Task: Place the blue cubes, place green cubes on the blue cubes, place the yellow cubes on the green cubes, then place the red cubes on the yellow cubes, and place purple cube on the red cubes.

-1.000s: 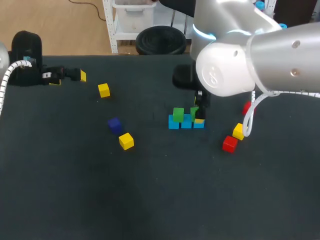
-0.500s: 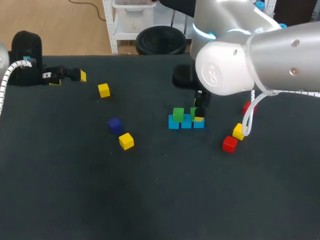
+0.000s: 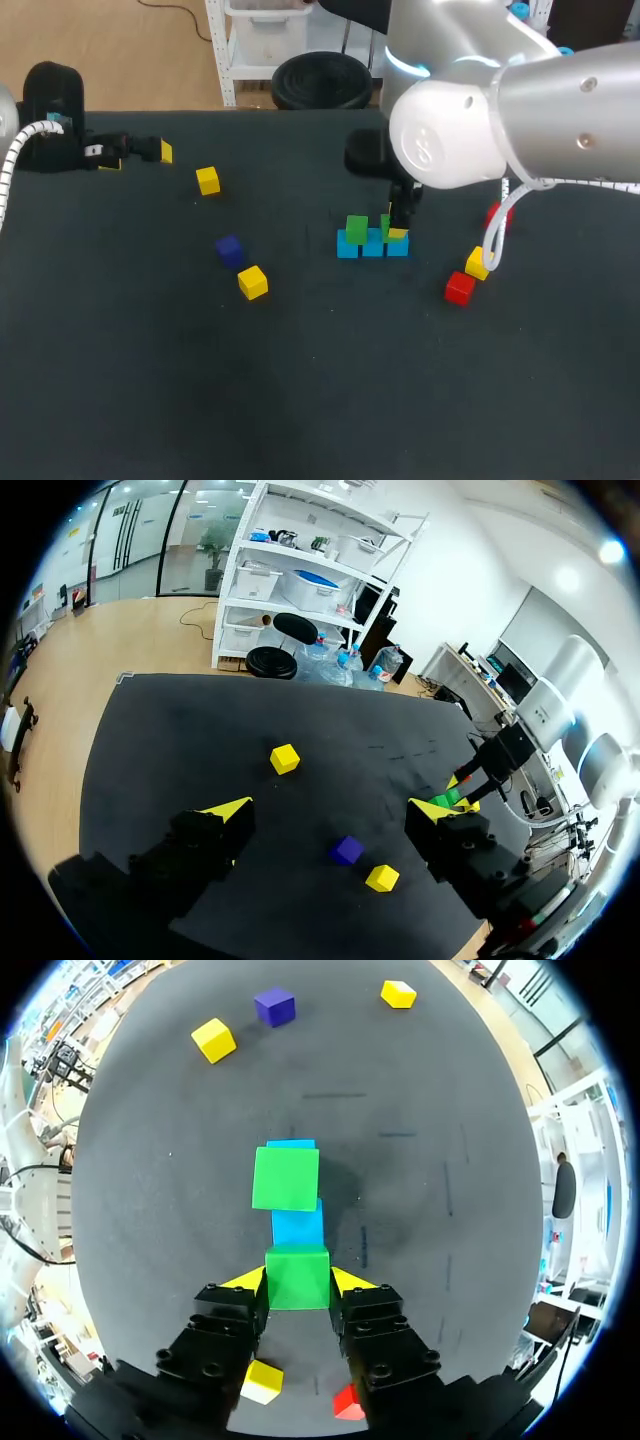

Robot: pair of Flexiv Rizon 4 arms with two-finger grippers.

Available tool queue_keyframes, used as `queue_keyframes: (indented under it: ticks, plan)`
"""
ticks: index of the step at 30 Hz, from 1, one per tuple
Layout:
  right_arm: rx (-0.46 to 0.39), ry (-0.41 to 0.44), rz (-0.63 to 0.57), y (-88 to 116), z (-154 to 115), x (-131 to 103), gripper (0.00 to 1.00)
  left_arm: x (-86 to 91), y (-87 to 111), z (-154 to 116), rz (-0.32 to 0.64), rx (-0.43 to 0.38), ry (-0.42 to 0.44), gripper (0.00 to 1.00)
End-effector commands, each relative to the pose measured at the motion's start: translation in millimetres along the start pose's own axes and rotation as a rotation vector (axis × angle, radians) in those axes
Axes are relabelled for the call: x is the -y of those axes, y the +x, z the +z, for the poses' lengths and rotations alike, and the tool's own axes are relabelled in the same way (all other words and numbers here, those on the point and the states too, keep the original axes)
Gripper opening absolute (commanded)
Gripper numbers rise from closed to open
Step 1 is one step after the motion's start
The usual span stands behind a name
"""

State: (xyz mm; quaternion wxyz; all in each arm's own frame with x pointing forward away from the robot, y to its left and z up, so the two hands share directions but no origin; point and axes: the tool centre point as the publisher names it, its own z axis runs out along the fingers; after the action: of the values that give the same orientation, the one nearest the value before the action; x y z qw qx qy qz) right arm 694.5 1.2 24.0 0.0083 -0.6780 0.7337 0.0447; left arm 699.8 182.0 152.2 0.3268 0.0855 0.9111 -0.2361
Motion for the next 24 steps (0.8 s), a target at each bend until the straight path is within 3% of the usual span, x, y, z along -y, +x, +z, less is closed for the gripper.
queue_keyframes:
  ticks: [1, 24]
  plan:
    - [-0.001, -0.005, -0.001, -0.6, 0.3, -0.1, 0.00, -2.5, 1.0, 0.3, 0.002, 0.006, 0.011, 1.00]
    - [0.005, -0.009, 0.009, -1.4, 0.7, -0.5, 0.00, -2.5, 1.0, 0.3, 0.002, 0.006, 0.011, 1.00]
